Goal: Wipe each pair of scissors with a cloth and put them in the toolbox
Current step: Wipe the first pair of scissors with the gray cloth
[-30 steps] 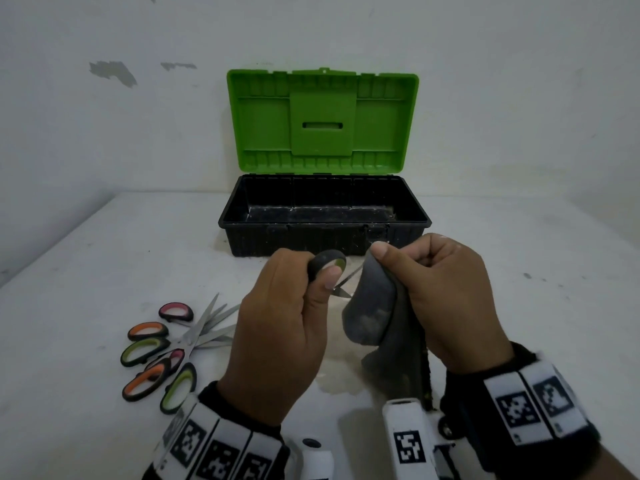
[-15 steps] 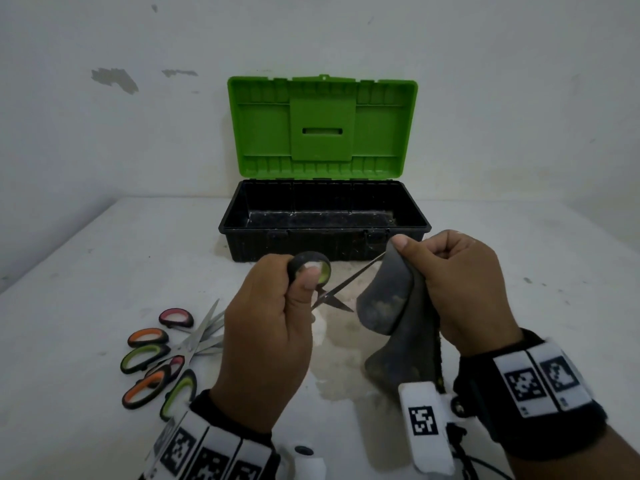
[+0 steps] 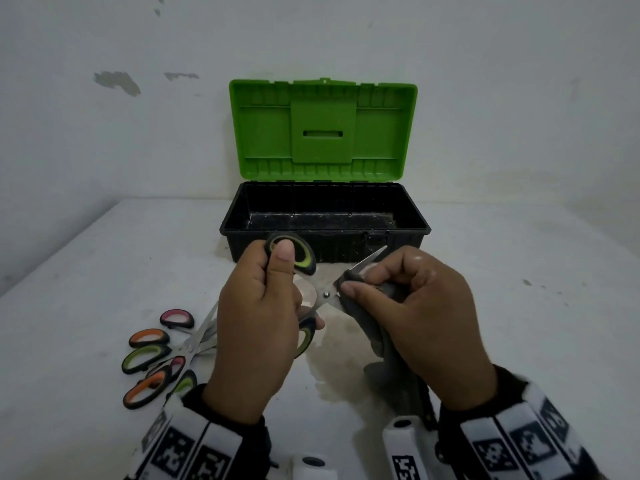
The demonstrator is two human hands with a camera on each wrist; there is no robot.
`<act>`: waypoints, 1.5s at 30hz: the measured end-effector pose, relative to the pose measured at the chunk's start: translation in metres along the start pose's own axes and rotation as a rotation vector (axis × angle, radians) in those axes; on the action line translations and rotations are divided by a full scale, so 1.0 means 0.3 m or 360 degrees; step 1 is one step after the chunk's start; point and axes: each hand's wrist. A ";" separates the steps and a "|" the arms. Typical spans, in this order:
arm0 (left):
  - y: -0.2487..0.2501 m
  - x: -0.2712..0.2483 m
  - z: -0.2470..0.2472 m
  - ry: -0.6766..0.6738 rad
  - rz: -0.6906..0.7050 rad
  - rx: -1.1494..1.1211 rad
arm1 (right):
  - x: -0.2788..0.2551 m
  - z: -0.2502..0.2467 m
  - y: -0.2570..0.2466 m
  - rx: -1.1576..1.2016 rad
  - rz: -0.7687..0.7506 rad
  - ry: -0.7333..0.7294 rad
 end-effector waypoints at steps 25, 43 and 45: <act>-0.015 0.029 -0.023 -0.0045 -0.0740 -0.0434 | 0.061 -0.113 0.039 0.0342 0.0299 0.0232; -0.007 0.021 -0.027 -0.0190 -0.0800 -0.0510 | 0.012 -0.014 0.014 0.0228 0.0152 0.0087; -0.011 0.028 -0.028 -0.0182 -0.0783 -0.0501 | 0.021 -0.015 0.024 0.0206 0.0173 0.0122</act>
Point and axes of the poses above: each hand's wrist, its own x-axis towards the middle knuckle, its own z-axis out of the palm, y = z × x
